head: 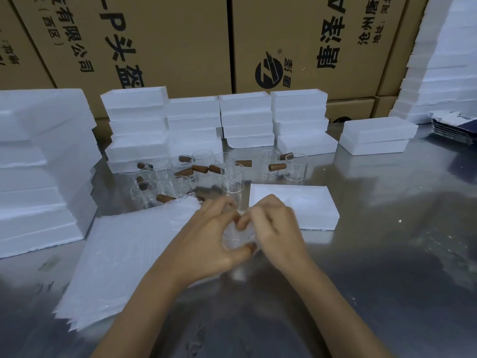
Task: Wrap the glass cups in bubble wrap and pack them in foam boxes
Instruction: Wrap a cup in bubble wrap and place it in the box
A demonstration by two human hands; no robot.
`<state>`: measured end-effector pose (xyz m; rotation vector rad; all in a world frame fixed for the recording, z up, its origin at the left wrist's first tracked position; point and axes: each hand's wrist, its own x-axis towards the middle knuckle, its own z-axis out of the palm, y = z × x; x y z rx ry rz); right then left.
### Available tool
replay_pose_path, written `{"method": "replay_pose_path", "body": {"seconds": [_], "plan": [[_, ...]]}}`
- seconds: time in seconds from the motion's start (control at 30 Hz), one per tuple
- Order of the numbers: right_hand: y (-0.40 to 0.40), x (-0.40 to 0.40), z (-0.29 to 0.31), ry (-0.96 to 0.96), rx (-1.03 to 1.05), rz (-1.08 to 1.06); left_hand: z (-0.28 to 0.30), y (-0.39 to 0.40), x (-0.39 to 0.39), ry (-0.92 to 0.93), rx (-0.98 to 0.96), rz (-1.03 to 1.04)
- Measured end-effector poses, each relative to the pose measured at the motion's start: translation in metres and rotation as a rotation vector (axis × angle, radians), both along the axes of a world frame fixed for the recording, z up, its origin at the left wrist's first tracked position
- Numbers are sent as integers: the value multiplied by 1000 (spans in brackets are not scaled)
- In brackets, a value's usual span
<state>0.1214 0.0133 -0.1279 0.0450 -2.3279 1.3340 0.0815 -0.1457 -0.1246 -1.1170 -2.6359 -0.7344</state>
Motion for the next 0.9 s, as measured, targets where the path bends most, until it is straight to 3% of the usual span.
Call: {"method": "replay_pose_path", "body": {"seconds": [0.07,0.1,0.17,0.23,0.33,0.4,0.47,0.53,0.63,0.77,0.9], "plan": [[9,-3,3,101,-235,-137,-9,2,-1,-12,-61,33],[16,-4,5,157,-250,-238,-11,2,-2,-28,-66,46],[37,-9,3,217,-106,-488,-11,3,-2,-65,-38,55],[61,-11,-3,47,68,-681,-5,3,0,-116,67,69],[84,-12,-12,-318,25,-629,8,5,6,-198,353,122],[85,-12,-15,-347,-11,-558,14,9,8,-221,534,137],[83,-13,-14,-314,-31,-521,19,18,5,-223,591,126],[82,-13,-15,-337,-24,-480,26,33,-1,-223,533,62],[83,-13,-14,-367,-17,-453,28,57,-17,-146,293,-17],[84,-12,-15,-360,-31,-448,6,72,-35,-100,-59,45],[84,-14,-17,-350,14,-460,-13,76,-40,-8,-170,143]]}}
